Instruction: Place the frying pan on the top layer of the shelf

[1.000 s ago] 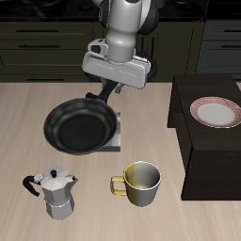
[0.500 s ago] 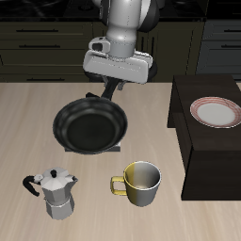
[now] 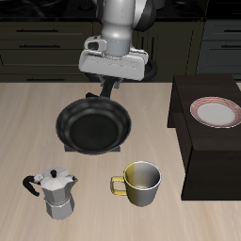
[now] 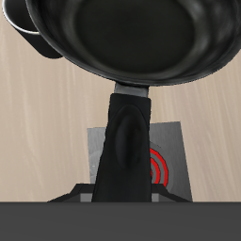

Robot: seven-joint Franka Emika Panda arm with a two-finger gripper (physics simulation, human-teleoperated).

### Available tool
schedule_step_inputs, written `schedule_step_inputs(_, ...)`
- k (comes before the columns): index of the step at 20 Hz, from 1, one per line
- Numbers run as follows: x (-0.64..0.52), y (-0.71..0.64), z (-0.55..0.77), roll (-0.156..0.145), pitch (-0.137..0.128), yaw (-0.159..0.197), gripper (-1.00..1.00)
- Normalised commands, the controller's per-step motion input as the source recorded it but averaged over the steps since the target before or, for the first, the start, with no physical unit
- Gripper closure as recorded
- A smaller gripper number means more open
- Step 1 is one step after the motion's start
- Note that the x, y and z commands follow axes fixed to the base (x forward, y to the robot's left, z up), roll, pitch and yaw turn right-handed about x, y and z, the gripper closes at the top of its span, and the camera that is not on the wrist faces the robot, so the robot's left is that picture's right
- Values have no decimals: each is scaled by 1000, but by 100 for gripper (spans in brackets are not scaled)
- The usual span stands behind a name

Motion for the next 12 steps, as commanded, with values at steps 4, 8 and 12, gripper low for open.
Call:
schedule_step_inputs(4, -83, -225, -20, -24, -7, 116, 100)
schedule_step_inputs(8, -87, -236, -7, 7, 9, 87, 100)
schedule_step_inputs(12, -96, -215, 12, 13, 0, 112, 100)
